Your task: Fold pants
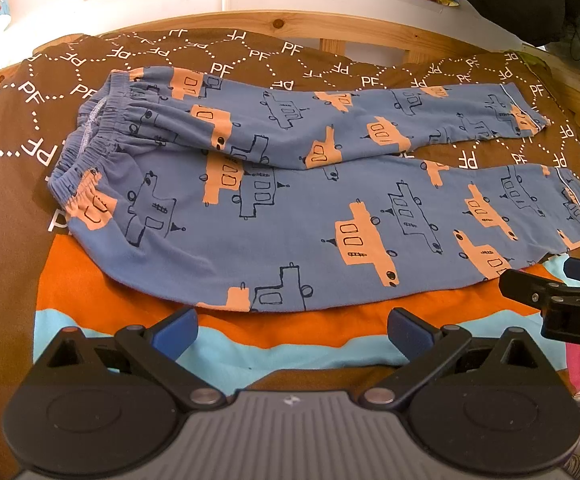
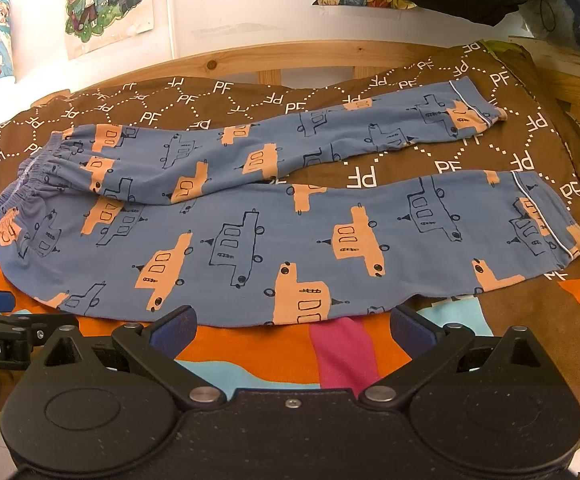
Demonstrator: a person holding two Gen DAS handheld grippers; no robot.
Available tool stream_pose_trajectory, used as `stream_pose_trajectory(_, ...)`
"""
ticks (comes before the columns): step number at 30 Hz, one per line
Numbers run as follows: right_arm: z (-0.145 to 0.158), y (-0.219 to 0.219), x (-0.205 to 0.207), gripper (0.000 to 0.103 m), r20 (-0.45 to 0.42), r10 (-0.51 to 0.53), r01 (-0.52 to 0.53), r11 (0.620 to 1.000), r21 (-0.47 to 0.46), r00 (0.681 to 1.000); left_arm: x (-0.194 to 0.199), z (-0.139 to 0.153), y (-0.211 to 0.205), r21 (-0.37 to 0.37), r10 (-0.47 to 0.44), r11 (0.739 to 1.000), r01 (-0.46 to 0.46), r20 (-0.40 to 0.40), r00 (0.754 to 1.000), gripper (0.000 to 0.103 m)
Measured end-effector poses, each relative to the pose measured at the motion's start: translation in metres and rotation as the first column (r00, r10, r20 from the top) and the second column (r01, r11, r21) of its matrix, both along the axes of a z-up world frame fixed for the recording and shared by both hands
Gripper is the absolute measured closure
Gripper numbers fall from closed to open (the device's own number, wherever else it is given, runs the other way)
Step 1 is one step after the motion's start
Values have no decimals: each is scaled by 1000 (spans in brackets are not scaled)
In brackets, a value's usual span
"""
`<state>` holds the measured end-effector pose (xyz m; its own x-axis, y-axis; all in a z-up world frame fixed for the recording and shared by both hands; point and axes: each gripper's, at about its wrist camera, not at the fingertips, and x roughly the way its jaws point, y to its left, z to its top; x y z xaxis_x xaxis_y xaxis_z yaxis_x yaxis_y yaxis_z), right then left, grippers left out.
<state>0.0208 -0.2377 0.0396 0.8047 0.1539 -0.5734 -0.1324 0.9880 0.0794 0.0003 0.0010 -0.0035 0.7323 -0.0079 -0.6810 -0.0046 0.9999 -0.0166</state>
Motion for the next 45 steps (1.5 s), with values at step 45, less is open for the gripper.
stream_pose_trajectory(45, -3, 1, 3, 1, -10, -2, 2, 1000, -1, 1000, 1, 0, 1, -1, 1, 1000, -1, -2, 1000, 0)
